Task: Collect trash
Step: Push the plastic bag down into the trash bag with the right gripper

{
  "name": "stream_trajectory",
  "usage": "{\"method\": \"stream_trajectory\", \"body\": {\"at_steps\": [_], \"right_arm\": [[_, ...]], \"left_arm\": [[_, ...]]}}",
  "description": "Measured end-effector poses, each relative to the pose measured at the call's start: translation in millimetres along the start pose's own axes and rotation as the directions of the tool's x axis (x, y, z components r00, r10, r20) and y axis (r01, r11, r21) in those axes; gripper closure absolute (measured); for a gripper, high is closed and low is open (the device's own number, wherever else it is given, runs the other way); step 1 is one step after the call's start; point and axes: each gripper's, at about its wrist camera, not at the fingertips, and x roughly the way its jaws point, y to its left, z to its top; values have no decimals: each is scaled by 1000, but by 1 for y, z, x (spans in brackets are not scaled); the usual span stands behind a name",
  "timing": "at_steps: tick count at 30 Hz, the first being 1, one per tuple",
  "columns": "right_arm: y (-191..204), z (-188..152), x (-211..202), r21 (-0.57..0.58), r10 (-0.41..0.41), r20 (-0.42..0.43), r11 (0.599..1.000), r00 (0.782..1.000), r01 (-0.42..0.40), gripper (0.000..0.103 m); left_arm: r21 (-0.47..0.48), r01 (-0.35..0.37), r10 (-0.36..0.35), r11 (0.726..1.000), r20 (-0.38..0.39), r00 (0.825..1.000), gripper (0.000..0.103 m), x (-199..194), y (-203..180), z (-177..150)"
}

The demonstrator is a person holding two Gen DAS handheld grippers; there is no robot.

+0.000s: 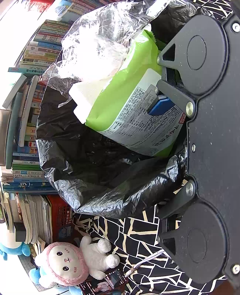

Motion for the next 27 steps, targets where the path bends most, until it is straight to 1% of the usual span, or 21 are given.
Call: {"method": "stream_trajectory", "body": {"at_steps": [1, 2, 4, 6, 8, 12, 14, 18, 21, 22, 23, 24, 25, 27], "right_arm": [[1, 6, 10, -1, -5, -8, 1000, 1000, 5, 59], [3, 10, 22, -10, -13, -24, 1000, 1000, 13, 75], [3, 15, 53, -25, -53, -86, 998, 995, 51, 86], [4, 14, 84, -62, -107, -159, 993, 982, 99, 88], [6, 12, 113, -109, -171, -227, 983, 959, 150, 89], [4, 3, 149, -155, -247, -329, 966, 911, 206, 90], [3, -1, 163, -161, -255, -373, 965, 892, 209, 89], [2, -7, 183, -167, -275, -430, 960, 860, 223, 89], [0, -16, 200, -177, -294, -479, 955, 827, 238, 88], [0, -20, 204, -188, -301, -494, 953, 816, 238, 87], [2, -22, 207, -207, -311, -508, 949, 803, 237, 88], [4, -23, 206, -218, -317, -507, 947, 802, 236, 88], [6, -23, 203, -222, -318, -500, 946, 806, 236, 88], [8, -21, 194, -223, -319, -481, 945, 817, 238, 84]], "left_arm": [[1, 0, 0, 1000, 0, 1000, 24, 0, 0, 0], [2, 1, -1, 1000, -2, 1000, 24, 0, 0, 0], [5, 5, -5, 1000, -5, 1000, 24, 0, 1, -1], [5, 10, -10, 1000, -10, 1000, 24, 0, 1, -1], [4, 14, -14, 1000, -13, 1000, 24, 0, 2, -1], [0, 17, -17, 1000, -10, 1000, 24, 1, 3, 0], [-4, 18, -18, 1000, -7, 1000, 24, 1, 3, -1], [-9, 21, -21, 1000, -4, 1000, 24, 1, 3, -1], [-6, 25, -25, 1000, -5, 1000, 23, 0, 4, -2], [-3, 26, -26, 1000, -4, 1000, 23, -1, 4, -3], [-3, 26, -26, 1000, -3, 1000, 24, -1, 4, -3], [-6, 27, -27, 1000, -4, 1000, 24, 0, 5, -3], [-6, 30, -30, 1000, -5, 1000, 24, 0, 5, -3], [-4, 29, -29, 1000, -5, 1000, 23, -1, 4, -4]]}}
